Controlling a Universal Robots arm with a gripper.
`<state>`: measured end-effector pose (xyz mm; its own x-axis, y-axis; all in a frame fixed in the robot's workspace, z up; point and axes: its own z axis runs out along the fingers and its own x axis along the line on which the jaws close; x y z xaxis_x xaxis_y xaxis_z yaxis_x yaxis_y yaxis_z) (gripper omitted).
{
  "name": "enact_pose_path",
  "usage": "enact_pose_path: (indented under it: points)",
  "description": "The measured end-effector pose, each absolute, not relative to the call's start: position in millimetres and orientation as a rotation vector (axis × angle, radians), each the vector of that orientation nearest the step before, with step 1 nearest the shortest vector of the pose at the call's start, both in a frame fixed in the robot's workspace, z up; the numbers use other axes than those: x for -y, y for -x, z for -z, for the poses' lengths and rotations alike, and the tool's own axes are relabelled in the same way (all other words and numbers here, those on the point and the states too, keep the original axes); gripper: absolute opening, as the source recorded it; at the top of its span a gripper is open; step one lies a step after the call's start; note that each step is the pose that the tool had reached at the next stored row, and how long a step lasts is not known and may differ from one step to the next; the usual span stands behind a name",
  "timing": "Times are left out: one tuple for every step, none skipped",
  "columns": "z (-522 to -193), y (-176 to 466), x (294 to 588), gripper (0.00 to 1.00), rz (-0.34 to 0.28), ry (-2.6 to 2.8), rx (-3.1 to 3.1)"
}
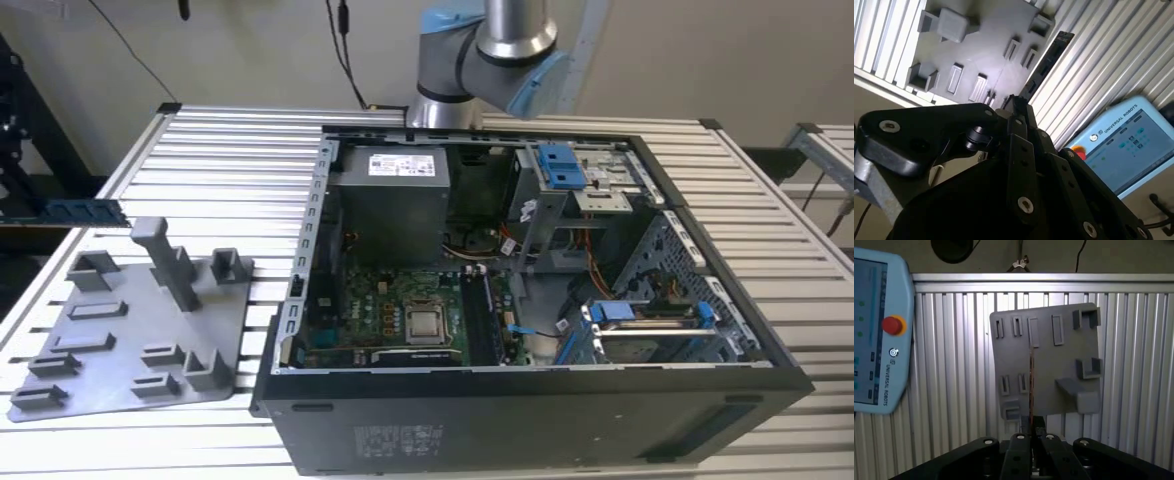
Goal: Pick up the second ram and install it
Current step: 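Pick up the second ram and move it above second insertion slot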
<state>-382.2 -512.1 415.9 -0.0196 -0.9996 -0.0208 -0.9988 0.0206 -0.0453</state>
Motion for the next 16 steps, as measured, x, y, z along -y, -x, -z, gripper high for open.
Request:
enact_pose_path:
  points:
    - [-416, 379, 512, 0.14, 0.027, 2.167, -2.211]
    - [-416, 375, 512, 0.14, 0.026, 2.167, -2.211]
    - [-416, 371, 512, 0.14, 0.025, 2.167, -2.211]
    - [-416, 367, 512, 0.14, 0.025, 2.168, -2.211]
    - [-416, 364, 512, 0.14, 0.024, 2.168, -2.212]
    - [-416, 361, 512, 0.14, 0.024, 2.168, -2.212]
    - [-416, 357, 512, 0.14, 0.024, 2.168, -2.212]
    - [-416, 354, 512, 0.14, 0.023, 2.168, -2.212]
    - [-416, 351, 512, 0.14, 0.023, 2.168, -2.212]
    - [-416, 347, 512, 0.14, 0.022, 2.169, -2.213]
    - [-416, 343, 512, 0.14, 0.022, 2.169, -2.213]
    - [-416, 340, 512, 0.14, 0.022, 2.169, -2.213]
    - [-416, 336, 512, 0.14, 0.021, 2.169, -2.213]
    - [-416, 332, 512, 0.14, 0.021, 2.169, -2.214]
    - [-416, 328, 512, 0.14, 0.020, 2.170, -2.214]
    - [-416, 324, 512, 0.14, 0.019, 2.170, -2.214]
